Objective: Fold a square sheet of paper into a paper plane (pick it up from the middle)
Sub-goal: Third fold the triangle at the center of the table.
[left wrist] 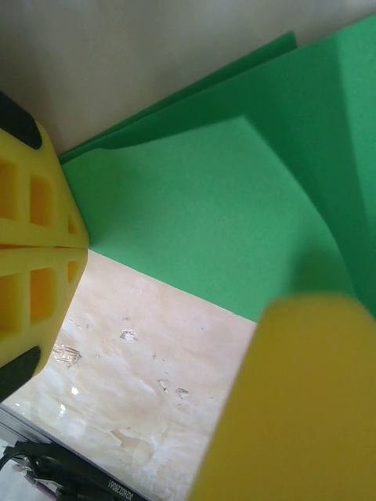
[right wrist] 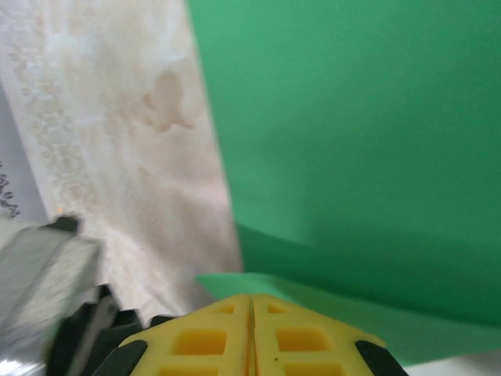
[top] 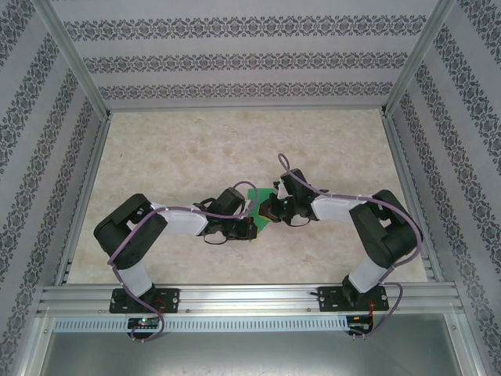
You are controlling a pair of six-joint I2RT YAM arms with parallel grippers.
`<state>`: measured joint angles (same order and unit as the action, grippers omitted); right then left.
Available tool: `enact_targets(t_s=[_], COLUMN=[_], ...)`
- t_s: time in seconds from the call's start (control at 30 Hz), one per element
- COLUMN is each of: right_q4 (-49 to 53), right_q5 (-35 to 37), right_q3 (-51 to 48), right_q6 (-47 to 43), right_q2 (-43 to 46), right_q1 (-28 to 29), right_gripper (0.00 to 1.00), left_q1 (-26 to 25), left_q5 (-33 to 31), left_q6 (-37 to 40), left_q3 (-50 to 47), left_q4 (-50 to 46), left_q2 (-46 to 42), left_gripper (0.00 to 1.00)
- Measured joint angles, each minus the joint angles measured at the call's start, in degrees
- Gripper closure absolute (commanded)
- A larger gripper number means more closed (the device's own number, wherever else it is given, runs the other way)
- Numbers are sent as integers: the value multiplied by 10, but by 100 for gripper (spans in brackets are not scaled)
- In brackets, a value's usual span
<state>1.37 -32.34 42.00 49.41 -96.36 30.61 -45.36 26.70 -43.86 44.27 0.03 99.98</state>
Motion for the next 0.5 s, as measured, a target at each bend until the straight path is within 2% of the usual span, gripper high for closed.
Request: enact_targets(t_s=[0.1, 0.5], right_q4=[-2, -4], right_q5=[0, -10], right_q3=[-1, -3], right_q6=[0, -42], right_q2=[-30, -30], right_q1=[-9, -91], right_gripper=[91, 87], left_q1=[0, 0], left_q5=[-2, -8], left_q6=[5, 20], left_q3=[1, -2], left_q4=[-7, -10], left_q2=[-2, -6], left_gripper=[93, 93])
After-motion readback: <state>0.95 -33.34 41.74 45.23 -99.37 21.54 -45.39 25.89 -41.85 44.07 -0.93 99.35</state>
